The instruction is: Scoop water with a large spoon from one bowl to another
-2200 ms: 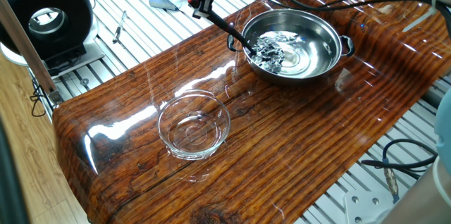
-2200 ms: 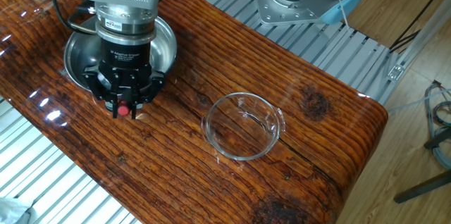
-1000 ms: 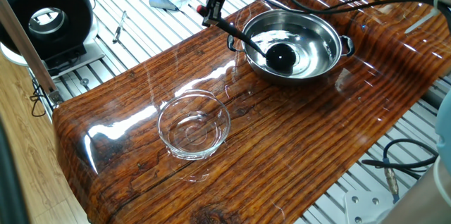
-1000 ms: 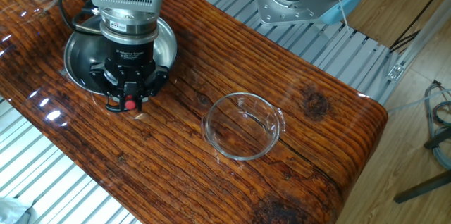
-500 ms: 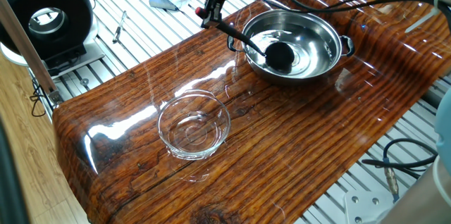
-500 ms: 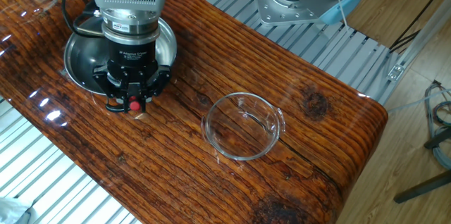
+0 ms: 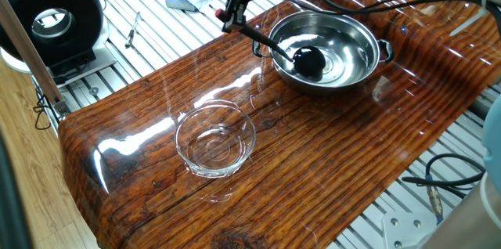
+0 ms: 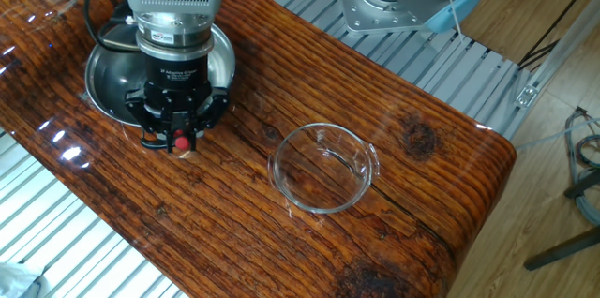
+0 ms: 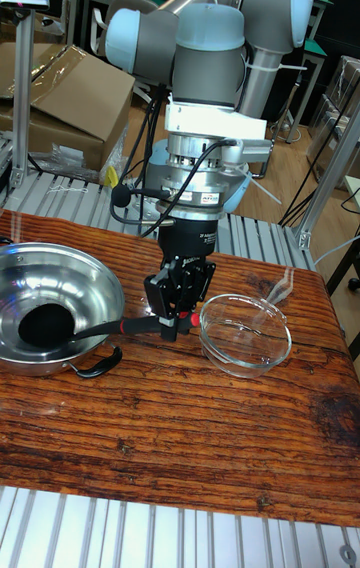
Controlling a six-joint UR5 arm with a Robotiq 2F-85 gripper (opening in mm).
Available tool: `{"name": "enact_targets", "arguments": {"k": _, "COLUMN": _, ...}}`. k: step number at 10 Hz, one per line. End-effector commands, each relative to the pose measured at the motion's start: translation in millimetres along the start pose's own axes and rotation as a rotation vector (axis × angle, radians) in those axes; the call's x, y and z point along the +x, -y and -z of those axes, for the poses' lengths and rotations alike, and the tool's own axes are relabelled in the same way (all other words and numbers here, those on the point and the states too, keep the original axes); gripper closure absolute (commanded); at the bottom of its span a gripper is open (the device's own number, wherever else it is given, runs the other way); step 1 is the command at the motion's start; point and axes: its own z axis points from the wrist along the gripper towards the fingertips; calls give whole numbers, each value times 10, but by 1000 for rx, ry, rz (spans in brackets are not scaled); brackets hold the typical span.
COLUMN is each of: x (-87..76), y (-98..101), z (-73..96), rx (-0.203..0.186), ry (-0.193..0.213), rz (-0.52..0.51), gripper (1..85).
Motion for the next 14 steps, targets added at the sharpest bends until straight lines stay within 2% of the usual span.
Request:
{"name": "enact_targets", "arguments": {"k": 1, "x": -36, "y": -21, "z": 11, "rx": -12, "ry": 17, "rz": -1, "gripper": 560}}
{"name": "enact_targets", "arguments": {"k": 3, "x": -33, "y": -43, "z": 11, "rx": -21, "ry": 16, "rz": 7, "gripper": 523}}
{"name": "enact_targets", "arguments": {"k": 7, "x": -37, "y": -59, "z": 6, "rx": -27, "ry": 19, "rz": 14, "gripper": 510}}
{"name": "enact_targets", "arguments": {"k": 12, "x": -5, "y": -20, "z": -40, "rx": -14, "ry": 11, "rz": 53, "gripper": 490}}
{"name": "enact_targets", "arguments": {"k": 13, "x": 54, "y": -36, "z": -52, "rx": -21, "ry": -8, "rz": 57, "gripper": 490}}
{"name": "enact_targets", "arguments": {"k": 14, "x": 170, "y": -24, "z": -37, "rx": -12, "ry": -44, "rz": 33, "gripper": 490}}
